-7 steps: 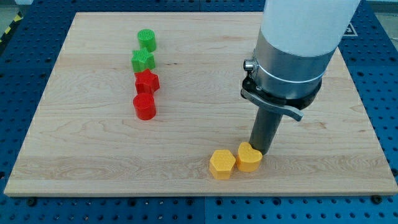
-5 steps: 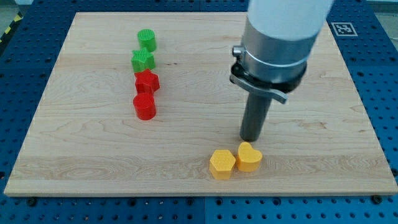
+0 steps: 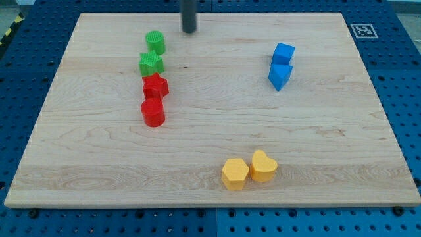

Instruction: Push green circle into yellow hexagon

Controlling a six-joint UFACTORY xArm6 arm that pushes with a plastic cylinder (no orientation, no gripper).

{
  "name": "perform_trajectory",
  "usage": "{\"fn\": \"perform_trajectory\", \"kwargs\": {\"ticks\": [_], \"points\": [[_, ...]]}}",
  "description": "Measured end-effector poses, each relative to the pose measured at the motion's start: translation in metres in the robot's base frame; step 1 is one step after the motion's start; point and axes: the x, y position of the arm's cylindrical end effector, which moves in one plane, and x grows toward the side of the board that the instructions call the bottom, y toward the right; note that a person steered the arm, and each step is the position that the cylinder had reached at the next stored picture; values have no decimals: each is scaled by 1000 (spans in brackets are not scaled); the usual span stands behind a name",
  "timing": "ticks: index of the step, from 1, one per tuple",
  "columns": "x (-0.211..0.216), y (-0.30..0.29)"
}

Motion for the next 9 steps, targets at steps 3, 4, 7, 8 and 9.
{"fn": "perform_trajectory", "kwargs": {"ticks": [3,4,7,8,9], "points": [[40,-69],[46,-38],[110,12],[124,41],[139,56]]}}
